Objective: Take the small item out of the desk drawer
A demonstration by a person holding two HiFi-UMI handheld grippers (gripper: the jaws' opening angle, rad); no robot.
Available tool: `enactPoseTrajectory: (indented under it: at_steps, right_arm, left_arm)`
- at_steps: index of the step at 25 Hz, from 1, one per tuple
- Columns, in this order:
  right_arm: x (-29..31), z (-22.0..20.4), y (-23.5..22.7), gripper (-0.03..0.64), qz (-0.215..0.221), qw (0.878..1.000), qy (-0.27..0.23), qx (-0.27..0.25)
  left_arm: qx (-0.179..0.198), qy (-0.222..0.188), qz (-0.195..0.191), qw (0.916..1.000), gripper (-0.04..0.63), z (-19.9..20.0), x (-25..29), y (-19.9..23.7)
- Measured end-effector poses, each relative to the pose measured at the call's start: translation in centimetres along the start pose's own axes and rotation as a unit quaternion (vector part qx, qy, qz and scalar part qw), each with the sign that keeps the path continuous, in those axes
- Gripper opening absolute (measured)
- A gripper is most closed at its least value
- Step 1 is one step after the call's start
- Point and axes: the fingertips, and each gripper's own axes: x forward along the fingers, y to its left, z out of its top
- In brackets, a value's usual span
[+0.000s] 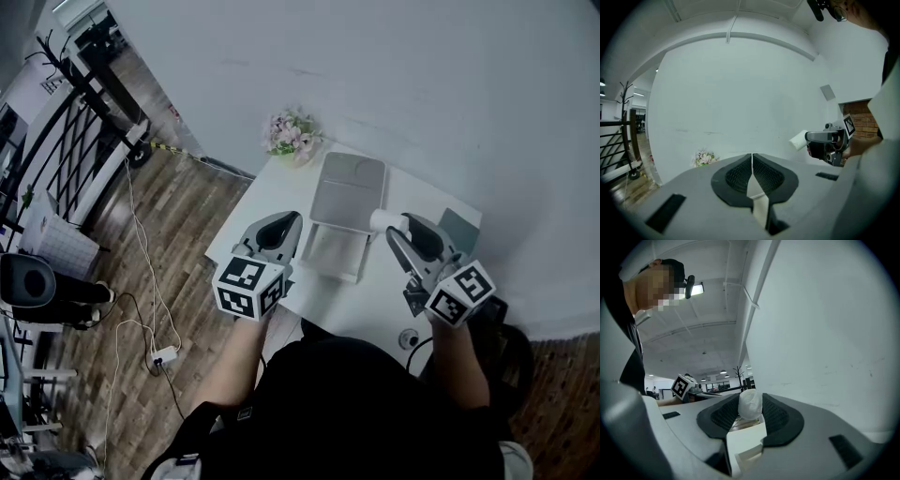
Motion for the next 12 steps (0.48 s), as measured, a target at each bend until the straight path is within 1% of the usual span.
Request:
enactPoseTrajectory:
  at_steps: [3, 5, 8, 10, 12]
  right_arm:
    - [0.5, -0.2, -0.4, 0.156, -0.028, 1.000, 0.001, -0.001]
    - [1.2, -1.1, -0.6, 0.156, -0.046, 0.999, 0.002, 0.005]
    - [2.6, -3.1, -1.5, 0.155, -0.061, 0.998, 0.001, 0.020]
    - [3.5, -4.3, -2.1, 0.156, -0.073, 0.997, 0.002, 0.022]
    - [4.1, -4.7, -2.0, 0.156, -0.081, 0.997, -0.002, 0.015]
  left_arm:
    - [0.009, -0.016, 0.018, 0.9997, 0.017, 0.8, 0.5, -0.3]
    - [0.015, -0.019, 0.029, 0.9993, 0.017, 0.4, 1.3, -0.4]
    - [0.004, -0.018, 0.042, 0.9990, 0.017, -0.8, 2.6, 0.3]
    - [0.007, -0.011, 0.048, 0.9988, 0.017, -1.7, 3.2, 0.5]
    - [0.010, -0.002, 0.048, 0.9988, 0.017, -2.6, 3.4, 0.3]
